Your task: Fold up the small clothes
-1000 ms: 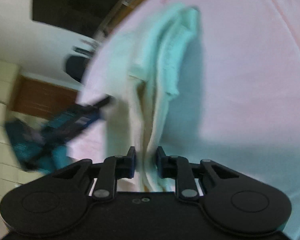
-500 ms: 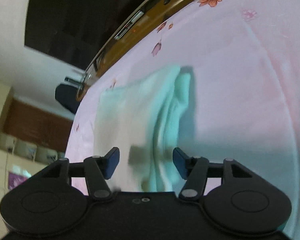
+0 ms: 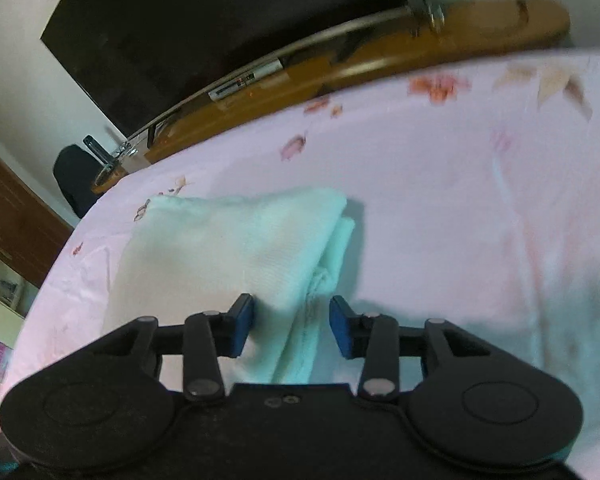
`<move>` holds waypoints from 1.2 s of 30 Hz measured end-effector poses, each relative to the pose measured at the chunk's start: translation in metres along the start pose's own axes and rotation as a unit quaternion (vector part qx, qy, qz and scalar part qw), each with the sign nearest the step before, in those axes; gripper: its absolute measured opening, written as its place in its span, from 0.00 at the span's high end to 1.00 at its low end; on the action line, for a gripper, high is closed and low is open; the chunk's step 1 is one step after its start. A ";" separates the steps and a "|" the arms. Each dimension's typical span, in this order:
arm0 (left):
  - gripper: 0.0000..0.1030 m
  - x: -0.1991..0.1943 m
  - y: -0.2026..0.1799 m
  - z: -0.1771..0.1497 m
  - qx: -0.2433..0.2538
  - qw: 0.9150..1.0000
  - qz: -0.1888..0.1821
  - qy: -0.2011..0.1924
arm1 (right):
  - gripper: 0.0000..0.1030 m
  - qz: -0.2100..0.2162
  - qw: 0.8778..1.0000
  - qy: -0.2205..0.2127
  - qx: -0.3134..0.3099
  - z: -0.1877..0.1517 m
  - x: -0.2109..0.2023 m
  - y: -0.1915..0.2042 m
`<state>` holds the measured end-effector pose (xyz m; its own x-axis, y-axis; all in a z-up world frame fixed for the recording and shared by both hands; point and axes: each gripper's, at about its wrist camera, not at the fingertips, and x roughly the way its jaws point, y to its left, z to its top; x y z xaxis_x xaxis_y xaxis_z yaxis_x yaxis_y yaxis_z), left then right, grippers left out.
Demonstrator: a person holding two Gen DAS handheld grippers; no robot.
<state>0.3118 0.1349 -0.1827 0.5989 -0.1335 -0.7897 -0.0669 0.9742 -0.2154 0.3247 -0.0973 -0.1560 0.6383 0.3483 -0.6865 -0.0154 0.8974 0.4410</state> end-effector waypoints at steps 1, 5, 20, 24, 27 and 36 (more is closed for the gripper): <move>0.33 -0.003 -0.001 -0.001 -0.002 1.000 0.002 -0.002 | 0.59 0.005 1.000 -0.006 -0.001 -0.001 -0.011 0.001; 0.32 -0.023 -0.006 -0.004 0.007 1.000 0.015 -0.011 | 0.47 0.002 1.000 -0.018 -0.022 -0.018 -0.047 0.015; 0.00 -0.185 -0.030 -0.040 0.052 0.991 0.101 -0.077 | 0.34 -0.052 0.996 -0.043 -0.052 -0.095 -0.194 0.061; 0.00 -0.215 -0.024 -0.060 0.057 0.991 0.112 -0.051 | 0.31 -0.058 0.994 -0.062 -0.064 -0.119 -0.234 0.079; 0.00 -0.246 -0.023 -0.080 0.078 0.988 0.106 -0.083 | 0.29 -0.064 0.993 -0.072 -0.074 -0.136 -0.260 0.091; 0.00 -0.330 0.005 -0.120 0.013 0.985 0.038 -0.169 | 0.25 -0.088 0.985 -0.112 -0.098 -0.176 -0.324 0.122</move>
<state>0.0180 0.1619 0.0082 0.8249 0.0036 -0.5652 -0.1039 0.9839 -0.1454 -0.0194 -0.0536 0.0187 0.7976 0.1335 -0.5882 -0.0236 0.9814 0.1906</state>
